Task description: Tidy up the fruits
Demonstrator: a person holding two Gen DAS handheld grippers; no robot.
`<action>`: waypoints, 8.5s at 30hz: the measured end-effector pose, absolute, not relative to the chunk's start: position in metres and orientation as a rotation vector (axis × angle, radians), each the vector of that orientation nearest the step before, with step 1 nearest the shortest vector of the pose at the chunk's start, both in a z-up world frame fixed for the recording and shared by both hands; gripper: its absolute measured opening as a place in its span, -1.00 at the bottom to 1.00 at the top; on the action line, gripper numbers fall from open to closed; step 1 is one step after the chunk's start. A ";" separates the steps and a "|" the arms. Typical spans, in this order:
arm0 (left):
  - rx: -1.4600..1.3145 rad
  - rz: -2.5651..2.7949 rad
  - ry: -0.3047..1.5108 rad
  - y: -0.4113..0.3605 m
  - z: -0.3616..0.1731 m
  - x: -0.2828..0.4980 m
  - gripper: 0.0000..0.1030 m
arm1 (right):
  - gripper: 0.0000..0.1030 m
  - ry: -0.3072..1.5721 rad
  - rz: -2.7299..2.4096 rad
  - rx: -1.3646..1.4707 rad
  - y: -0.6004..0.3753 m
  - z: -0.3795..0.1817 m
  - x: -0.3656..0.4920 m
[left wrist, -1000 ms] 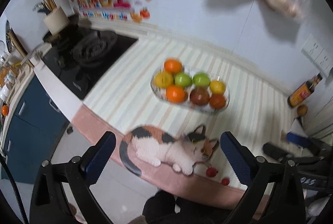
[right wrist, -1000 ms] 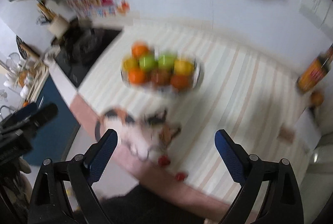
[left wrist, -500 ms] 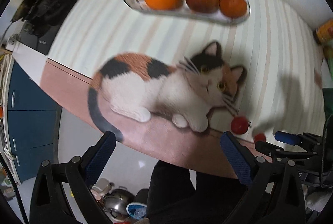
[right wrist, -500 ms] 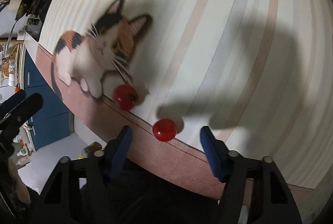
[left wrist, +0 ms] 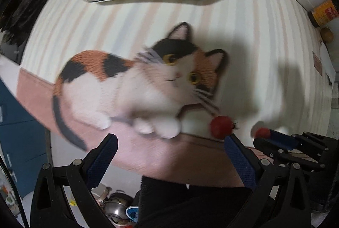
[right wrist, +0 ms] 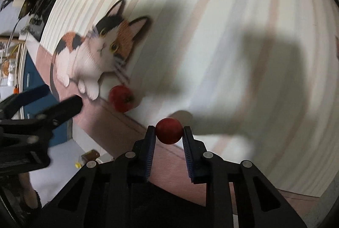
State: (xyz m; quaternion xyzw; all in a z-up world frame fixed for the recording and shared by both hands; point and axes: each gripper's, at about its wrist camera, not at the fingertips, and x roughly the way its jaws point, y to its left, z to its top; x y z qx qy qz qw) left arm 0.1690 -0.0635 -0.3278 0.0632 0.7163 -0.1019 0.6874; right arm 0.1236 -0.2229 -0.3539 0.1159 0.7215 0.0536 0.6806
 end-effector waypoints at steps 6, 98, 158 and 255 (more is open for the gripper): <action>0.160 -0.355 1.630 -0.103 -0.348 0.166 0.74 | -0.46 1.610 0.053 0.298 -0.255 -0.351 0.124; 0.018 0.056 1.208 0.007 -0.243 0.278 0.90 | 0.91 1.115 0.031 0.070 -0.190 -0.229 0.247; -0.056 0.085 0.908 0.012 -0.052 0.087 0.99 | 0.93 0.890 0.076 -0.002 -0.200 -0.028 0.069; -0.041 0.074 0.976 0.001 -0.078 0.140 0.99 | 0.93 0.981 0.077 -0.014 -0.193 -0.064 0.129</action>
